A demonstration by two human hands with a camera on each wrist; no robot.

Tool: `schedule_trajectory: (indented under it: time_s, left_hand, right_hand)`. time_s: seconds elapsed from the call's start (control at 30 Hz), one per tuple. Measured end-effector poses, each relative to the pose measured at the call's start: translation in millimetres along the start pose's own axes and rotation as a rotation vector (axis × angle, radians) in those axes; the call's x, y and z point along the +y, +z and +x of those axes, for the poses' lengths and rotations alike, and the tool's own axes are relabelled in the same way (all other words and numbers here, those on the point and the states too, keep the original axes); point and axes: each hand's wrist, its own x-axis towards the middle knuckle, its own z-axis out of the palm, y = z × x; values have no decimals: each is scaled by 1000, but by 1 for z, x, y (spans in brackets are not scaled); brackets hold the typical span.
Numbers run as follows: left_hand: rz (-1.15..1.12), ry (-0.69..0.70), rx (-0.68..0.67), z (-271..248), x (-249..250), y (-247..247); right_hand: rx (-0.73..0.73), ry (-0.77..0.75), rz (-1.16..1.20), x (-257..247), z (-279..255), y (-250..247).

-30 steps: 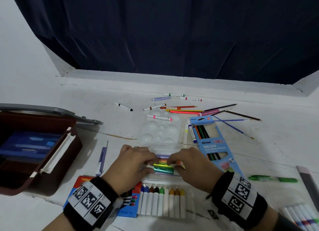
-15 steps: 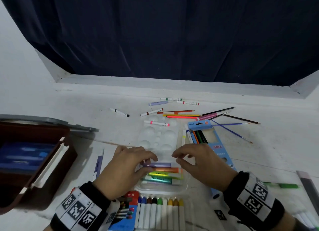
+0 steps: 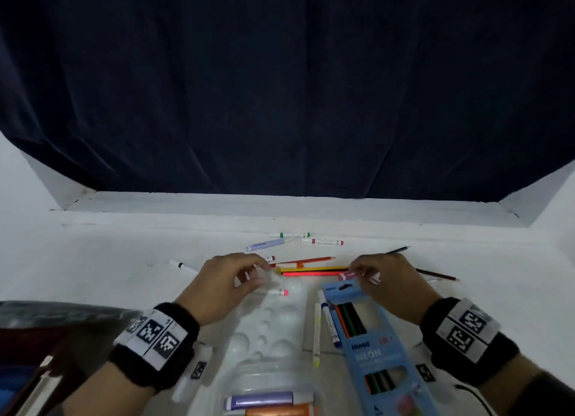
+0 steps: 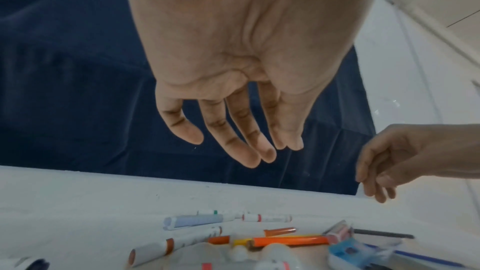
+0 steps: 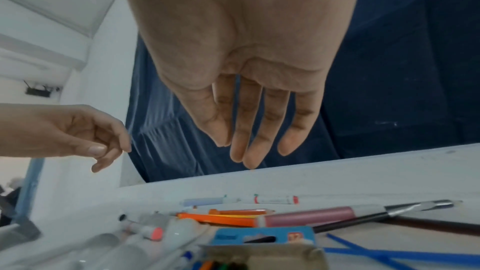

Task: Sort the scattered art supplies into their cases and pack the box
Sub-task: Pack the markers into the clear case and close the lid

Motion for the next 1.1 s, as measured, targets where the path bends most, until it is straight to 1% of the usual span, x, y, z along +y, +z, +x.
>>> schedule_trajectory:
  time_s: [0.1, 0.2, 0.33, 0.43, 0.53, 0.63, 0.77, 0.83, 0.87, 0.97, 1.03, 1.1]
  left_hand:
    - [-2, -103, -16, 44, -25, 5]
    - [53, -223, -46, 81, -54, 13]
    - [192, -336, -74, 114, -80, 23]
    - [345, -409, -138, 130, -86, 28]
    - [448, -429, -190, 138, -85, 31]
    - [469, -437, -186, 138, -86, 33]
    - [474, -429, -176, 135, -82, 26]
    - [433, -416, -123, 131, -78, 18]
    - [399, -411, -86, 129, -77, 13]
    - [242, -391, 22, 113, -68, -5]
    - [121, -335, 95, 95, -54, -17]
    - [9, -282, 167, 69, -34, -25]
  right_hand:
    - [-74, 80, -45, 25, 27, -2]
    - [-188, 146, -125, 42, 50, 0]
    - [-344, 197, -223, 53, 69, 5]
    - [-450, 199, -350, 53, 77, 7]
    - [-465, 172, -435, 53, 80, 12]
    - [-466, 135, -512, 51, 79, 16]
    - [-450, 84, -616, 44, 74, 13]
    - [-409, 58, -616, 40, 71, 9]
    - [-372, 46, -579, 38, 69, 6]
    - [-224, 25, -345, 26, 62, -3]
    - [-89, 8, -132, 11, 53, -10]
    - [17, 41, 72, -10, 39, -17]
